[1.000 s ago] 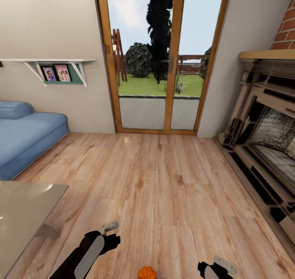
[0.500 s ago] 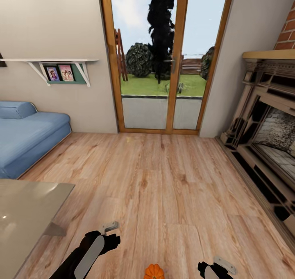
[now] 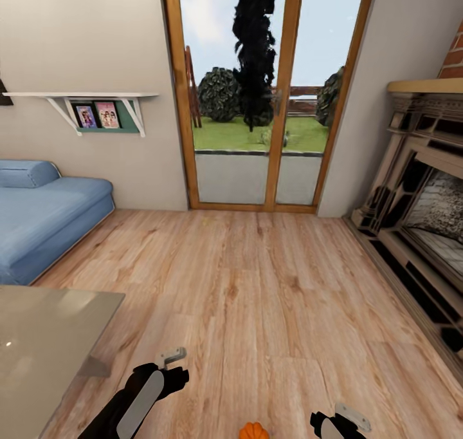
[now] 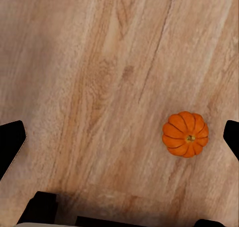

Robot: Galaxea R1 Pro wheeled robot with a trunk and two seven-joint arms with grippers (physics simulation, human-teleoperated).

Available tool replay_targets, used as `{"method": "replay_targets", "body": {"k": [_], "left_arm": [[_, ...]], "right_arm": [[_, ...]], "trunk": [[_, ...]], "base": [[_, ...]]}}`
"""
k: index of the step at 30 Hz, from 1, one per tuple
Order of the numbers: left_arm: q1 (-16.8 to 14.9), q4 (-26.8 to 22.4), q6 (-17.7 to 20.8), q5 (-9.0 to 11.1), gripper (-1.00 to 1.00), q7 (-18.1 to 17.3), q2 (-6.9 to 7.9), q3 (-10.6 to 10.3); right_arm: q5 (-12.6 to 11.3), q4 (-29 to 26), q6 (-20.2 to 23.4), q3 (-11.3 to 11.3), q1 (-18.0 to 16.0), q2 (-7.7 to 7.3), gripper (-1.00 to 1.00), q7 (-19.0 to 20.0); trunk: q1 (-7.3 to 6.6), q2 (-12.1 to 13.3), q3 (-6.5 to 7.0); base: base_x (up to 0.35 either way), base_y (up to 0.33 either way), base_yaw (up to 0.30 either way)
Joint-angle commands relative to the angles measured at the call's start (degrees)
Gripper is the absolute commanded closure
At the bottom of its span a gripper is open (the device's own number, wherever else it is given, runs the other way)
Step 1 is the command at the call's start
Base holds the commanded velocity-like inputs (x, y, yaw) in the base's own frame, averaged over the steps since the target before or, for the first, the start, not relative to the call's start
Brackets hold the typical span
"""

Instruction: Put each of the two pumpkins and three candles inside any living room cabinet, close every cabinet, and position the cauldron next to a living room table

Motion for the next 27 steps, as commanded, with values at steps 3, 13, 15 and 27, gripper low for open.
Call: {"method": "replay_targets", "body": {"k": [3,13,15,27], "left_arm": [[-0.05,-0.08,-0.01,0.60,-1.00,0.58,0.07,-0.23],[-0.05,-0.08,-0.06,0.60,-1.00,0.58,0.07,-0.30],[-0.05,-0.08,-0.05,0.60,-1.00,0.58,0.07,-0.30],[-0.05,-0.08,-0.12,0.47,-1.00,0.66,0.07,-0.41]], "right_arm": [[-0.27,-0.15,0.36,0.48,-0.02,-0.07,-1.00,-0.46],[-0.27,-0.15,0.36,0.48,-0.02,-0.06,-1.00,-0.46],[-0.27,-0.15,0.36,0.48,-0.02,-0.06,-1.00,-0.46],[-0.27,-0.15,0.36,0.48,-0.02,-0.07,-1.00,-0.46]], "trunk": [[0.01,-0.03,-0.05],[0.01,-0.03,-0.07],[0.01,-0.03,-0.16],[0.01,-0.03,-1.07]], "base": [[0.072,0.171,0.000],[0.010,0.092,0.003],[0.000,0.004,0.058],[0.062,0.053,0.036]]}}
